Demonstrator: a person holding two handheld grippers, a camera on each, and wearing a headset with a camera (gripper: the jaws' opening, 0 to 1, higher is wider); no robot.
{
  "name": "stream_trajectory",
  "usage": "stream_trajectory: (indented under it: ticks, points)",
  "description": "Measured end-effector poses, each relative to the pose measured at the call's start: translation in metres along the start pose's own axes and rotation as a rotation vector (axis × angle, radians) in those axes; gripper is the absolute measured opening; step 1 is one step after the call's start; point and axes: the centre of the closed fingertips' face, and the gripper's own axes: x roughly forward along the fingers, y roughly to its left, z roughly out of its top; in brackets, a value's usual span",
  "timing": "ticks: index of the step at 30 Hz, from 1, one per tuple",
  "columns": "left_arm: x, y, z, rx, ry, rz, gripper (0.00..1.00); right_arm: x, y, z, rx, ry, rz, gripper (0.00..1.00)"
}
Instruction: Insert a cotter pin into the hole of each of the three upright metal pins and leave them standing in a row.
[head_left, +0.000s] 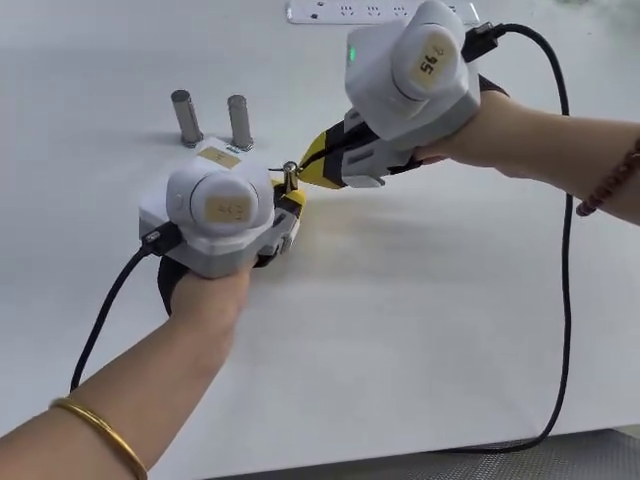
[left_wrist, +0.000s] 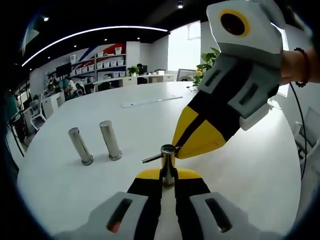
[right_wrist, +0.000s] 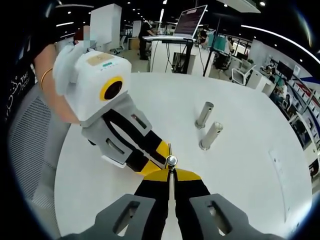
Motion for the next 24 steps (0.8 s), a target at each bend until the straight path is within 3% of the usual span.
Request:
stream_trajectory:
  ticks: [7, 14, 24]
  points:
    - [-0.005, 0.010, -0.003, 0.029, 0.011, 0.016, 0.06, 0.010, -0.002, 0.007, -0.014, -0.006, 0.016, 0.00]
    - [-0.007, 0.021, -0.003, 0.008, 0.009, 0.034, 0.06, 0.017, -0.006, 0.014, -0.024, -0.007, 0.028, 0.00]
    - [-0.007, 0.026, -0.005, -0.009, 0.012, 0.046, 0.07, 0.021, -0.007, 0.016, -0.034, -0.004, 0.033, 0.00]
